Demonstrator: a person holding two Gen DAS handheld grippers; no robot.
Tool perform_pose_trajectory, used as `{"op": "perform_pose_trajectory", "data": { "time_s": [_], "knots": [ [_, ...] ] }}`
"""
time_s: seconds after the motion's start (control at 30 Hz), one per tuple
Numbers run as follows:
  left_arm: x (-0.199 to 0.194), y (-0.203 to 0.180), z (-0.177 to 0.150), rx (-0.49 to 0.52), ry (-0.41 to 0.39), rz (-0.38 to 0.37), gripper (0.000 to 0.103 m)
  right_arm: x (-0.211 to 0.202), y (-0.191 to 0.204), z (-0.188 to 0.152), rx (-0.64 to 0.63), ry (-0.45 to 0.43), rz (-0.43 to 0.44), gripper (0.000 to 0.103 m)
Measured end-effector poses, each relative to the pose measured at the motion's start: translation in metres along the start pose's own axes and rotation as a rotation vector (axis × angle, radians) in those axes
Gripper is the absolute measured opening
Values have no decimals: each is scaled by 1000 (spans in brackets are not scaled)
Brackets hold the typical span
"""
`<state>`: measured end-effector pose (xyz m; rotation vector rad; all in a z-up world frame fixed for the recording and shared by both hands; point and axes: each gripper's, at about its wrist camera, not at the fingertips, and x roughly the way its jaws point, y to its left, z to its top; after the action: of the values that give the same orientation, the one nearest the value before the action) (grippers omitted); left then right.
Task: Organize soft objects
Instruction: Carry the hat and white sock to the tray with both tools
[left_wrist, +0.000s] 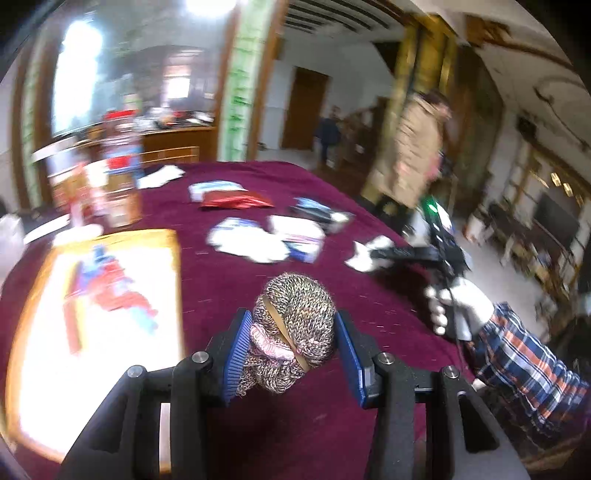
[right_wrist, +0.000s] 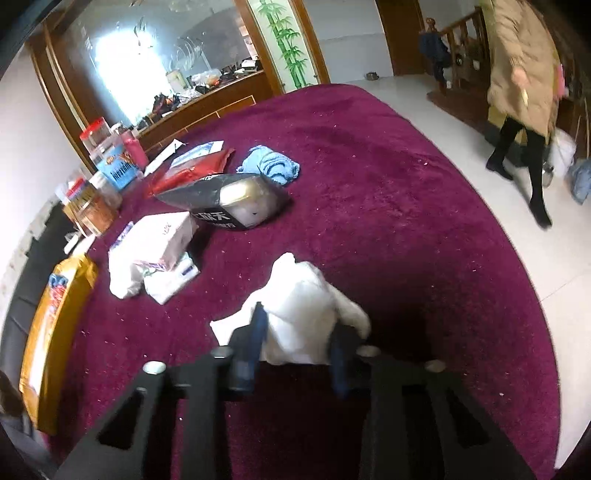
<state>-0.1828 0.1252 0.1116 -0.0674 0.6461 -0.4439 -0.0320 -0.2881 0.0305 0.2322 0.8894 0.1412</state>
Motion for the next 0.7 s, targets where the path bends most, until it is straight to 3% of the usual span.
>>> {"op": "perform_pose_trajectory", "data": {
  "time_s": [0.13,0.3,0.43,0.6,0.7],
  "knots": [
    [-26,43,-8,-71,-15,87,49,-25,10,-6,20,-15,39,18],
    [-23,110,-17,-208,52,214,49,-63,52,-3,-41,-49,124,18],
    [-3,146,-21,-324,120,268,49,-83,116,-4,-162,-61,201,17],
    [22,175,-16,-391,167,321,50,-89,186,-11,-254,-41,324,17],
    [31,197,-11,-466,173,356,61,-83,228,-17,-297,10,416,17]
  ]
}}
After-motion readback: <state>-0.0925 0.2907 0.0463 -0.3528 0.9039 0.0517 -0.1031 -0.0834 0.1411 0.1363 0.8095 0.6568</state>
